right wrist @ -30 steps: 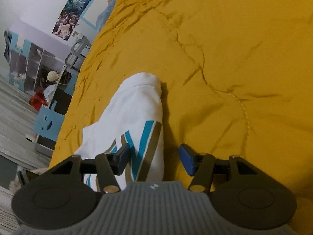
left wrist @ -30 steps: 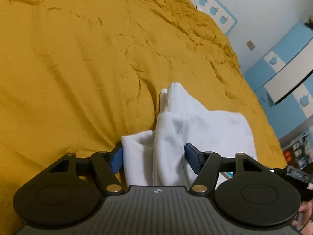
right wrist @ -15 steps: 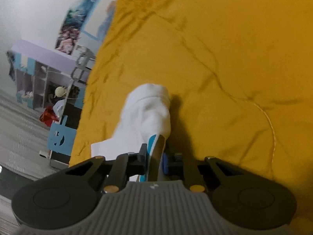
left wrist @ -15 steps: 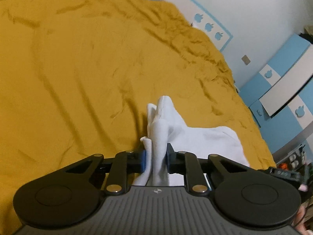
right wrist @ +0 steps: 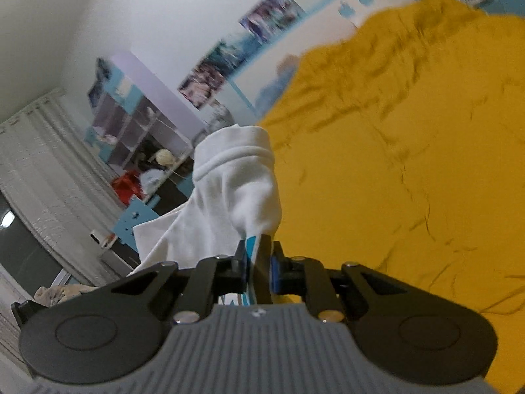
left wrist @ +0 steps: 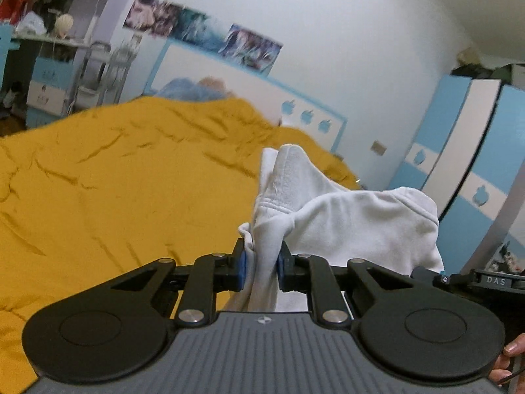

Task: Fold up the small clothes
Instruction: 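Lift the sweatshirt edge with both grippers and fold it over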

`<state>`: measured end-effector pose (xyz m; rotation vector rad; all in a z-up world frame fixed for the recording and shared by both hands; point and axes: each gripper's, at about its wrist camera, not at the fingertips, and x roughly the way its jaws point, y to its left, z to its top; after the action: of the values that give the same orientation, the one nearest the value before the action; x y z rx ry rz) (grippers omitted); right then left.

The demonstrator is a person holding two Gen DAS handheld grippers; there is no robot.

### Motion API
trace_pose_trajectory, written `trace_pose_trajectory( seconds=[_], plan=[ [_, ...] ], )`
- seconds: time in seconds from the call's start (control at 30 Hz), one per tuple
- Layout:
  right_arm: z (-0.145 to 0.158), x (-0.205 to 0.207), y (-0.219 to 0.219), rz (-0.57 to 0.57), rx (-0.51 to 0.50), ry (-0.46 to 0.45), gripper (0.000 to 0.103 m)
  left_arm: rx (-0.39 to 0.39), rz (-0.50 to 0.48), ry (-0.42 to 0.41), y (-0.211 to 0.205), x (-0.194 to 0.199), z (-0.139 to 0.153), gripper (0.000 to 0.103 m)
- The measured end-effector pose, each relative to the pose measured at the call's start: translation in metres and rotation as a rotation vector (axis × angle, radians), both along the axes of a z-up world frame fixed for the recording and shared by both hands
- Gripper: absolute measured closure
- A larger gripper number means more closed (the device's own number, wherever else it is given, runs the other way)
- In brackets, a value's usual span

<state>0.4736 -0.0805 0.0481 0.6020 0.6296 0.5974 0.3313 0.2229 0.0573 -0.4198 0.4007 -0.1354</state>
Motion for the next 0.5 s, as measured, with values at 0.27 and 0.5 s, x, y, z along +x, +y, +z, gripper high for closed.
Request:
trace_pose_trajectory(
  seconds=[0.27, 0.5],
  plan=[
    [0.067, -0.094, -0.064, -0.029, -0.018, -0.117, 0.095, -0.011, -0.095, -0.086, -0.051, -0.062, 0.045, 0.084],
    [0.080, -0.169, -0.131, -0.029, -0.037, -0.088, 0.095, -0.051, -0.188, -0.031, -0.076, -0.094, 0.039, 0.084]
  ],
)
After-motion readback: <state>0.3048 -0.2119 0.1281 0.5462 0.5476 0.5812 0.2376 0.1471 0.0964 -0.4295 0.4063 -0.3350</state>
